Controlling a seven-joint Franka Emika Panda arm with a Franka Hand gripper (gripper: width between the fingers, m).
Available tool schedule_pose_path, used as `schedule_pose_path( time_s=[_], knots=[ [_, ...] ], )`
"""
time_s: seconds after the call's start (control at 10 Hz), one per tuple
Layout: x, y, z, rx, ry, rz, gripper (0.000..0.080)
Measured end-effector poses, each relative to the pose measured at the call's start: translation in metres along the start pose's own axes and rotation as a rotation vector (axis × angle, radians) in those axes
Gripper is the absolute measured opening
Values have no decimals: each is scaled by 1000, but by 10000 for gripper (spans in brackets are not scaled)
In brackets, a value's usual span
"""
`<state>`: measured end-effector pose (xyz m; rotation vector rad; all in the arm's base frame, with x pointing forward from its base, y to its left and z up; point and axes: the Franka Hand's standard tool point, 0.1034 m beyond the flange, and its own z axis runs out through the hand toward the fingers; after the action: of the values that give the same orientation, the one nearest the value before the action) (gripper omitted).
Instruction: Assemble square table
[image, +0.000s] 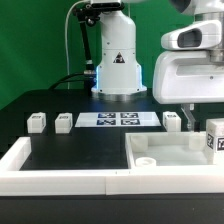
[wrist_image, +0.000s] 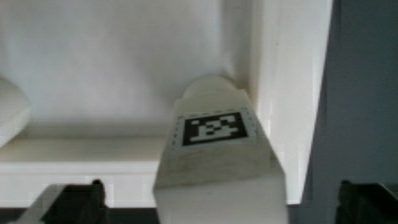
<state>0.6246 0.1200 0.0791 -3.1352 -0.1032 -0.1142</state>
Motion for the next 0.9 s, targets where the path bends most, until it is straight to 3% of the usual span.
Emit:
schedule_pose_path(
  time_s=[0.2,0.3,0.4,0.5,0.6,0.9],
  knots=[
    [0,0,0,-3,0,-36,648],
    [0,0,0,-3,0,-35,503],
    [0,0,0,-3,0,-35,503],
    [0,0,0,-3,0,-35,324],
    [0,0,0,-3,0,-35,291],
    [0,0,0,0,0,50,291]
  ],
)
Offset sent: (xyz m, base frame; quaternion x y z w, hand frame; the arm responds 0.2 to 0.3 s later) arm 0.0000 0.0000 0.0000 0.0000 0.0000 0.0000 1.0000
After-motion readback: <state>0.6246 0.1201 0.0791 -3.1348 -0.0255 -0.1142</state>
